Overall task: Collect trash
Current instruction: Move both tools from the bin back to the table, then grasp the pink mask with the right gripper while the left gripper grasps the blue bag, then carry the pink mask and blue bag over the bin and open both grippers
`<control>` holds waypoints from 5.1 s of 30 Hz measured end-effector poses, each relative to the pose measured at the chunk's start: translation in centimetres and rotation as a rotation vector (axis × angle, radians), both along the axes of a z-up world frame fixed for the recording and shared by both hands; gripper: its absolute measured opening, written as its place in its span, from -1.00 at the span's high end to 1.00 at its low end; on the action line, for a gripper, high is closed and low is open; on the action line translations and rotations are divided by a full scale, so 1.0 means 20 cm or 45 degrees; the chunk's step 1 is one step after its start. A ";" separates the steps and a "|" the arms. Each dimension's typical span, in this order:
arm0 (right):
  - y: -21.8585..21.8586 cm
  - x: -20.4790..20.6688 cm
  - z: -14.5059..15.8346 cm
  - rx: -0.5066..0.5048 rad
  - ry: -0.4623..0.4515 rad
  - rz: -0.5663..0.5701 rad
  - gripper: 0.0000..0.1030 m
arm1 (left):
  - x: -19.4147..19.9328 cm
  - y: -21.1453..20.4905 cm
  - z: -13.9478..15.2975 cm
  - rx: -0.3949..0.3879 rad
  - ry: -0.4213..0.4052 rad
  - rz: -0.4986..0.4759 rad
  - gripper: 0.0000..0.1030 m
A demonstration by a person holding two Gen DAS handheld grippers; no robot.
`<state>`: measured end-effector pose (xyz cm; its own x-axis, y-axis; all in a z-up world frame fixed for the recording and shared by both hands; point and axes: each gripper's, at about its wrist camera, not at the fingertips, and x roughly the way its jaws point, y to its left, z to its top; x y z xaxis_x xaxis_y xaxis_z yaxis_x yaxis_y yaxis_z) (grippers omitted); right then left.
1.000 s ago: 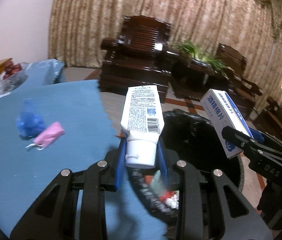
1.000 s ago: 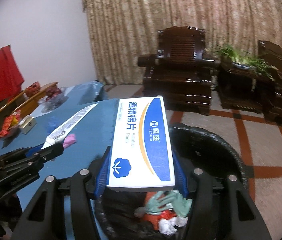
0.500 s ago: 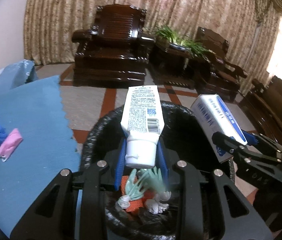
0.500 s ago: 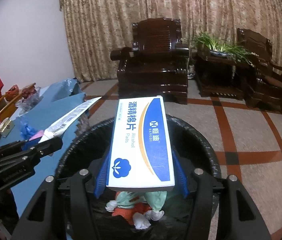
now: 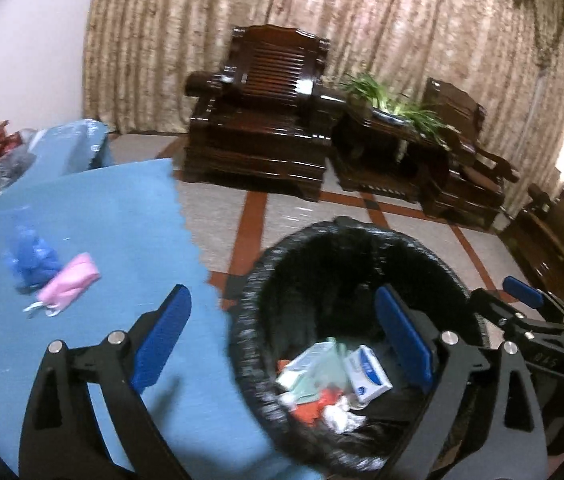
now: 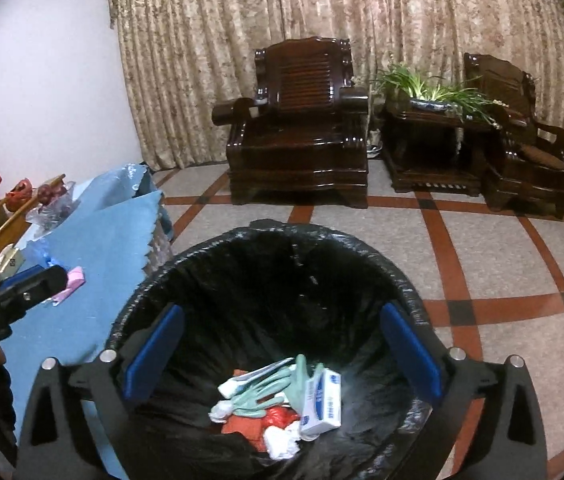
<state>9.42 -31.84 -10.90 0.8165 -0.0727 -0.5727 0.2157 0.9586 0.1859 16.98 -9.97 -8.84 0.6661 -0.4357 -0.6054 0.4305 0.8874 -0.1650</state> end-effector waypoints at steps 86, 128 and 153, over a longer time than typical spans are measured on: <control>1.30 1.37 -0.27 -0.023 0.163 0.578 0.78 | 0.66 1.16 -0.24 0.047 0.011 0.547 -0.79; 1.16 0.80 0.16 0.015 -0.030 0.648 0.78 | 0.28 0.95 0.08 0.036 -0.052 0.473 0.95; 0.56 0.21 0.23 -0.046 -0.041 0.370 0.78 | -0.12 0.49 0.21 0.010 -0.081 0.191 0.95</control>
